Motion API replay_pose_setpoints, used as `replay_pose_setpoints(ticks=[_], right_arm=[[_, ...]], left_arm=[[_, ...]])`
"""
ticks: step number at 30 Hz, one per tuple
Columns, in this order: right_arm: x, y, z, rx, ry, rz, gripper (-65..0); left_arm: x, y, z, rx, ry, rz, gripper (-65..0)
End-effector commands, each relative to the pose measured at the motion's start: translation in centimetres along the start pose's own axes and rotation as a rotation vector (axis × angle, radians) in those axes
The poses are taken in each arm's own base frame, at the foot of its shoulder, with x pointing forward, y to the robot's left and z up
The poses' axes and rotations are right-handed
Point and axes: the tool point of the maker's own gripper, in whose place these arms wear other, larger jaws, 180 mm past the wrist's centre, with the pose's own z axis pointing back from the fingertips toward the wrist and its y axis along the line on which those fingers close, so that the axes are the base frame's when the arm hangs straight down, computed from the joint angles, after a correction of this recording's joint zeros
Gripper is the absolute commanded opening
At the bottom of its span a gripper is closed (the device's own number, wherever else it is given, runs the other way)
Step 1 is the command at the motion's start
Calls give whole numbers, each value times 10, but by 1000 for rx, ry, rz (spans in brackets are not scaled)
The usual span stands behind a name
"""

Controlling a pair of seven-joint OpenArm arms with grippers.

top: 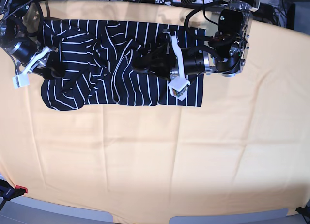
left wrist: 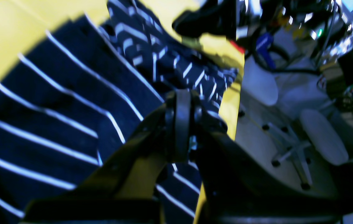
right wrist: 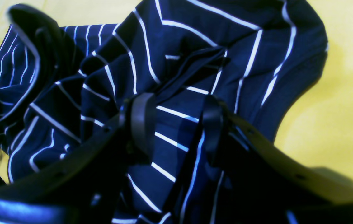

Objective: Fold the T-shirt properly
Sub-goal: 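Flatten the folded layer with the left gripper, then release and withdraw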

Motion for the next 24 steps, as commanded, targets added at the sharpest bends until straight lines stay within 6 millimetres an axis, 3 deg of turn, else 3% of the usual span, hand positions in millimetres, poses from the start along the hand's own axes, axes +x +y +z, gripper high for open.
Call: replay_pose_setpoints(ticks=[1,5,8,11,14,20,24], right_arm=[[15,1,5,7,-43,31,-372],[13,1,5,6,-37,31,-372],[7,1,5,6,-3,30,-372],[4,1,5,6,13,30,-372],[10,2,4,15,-7,31,-372],[21,8,3,47,-48,25,-372],[24,7,3,45,-51,31,-372]], left_arm=[[17,-6,1,-29,-51,-27,-650],[45,-6,25,0,-92,-94,-650],[66,25,65,187,-151,-147,-650],[61,49,90,328,-153,-97,-650],[38,43,82,315,-102,-60,-650],[-8,6,40,151,12,-15,-650],[-33,-2,16,108,90,-12,-650]])
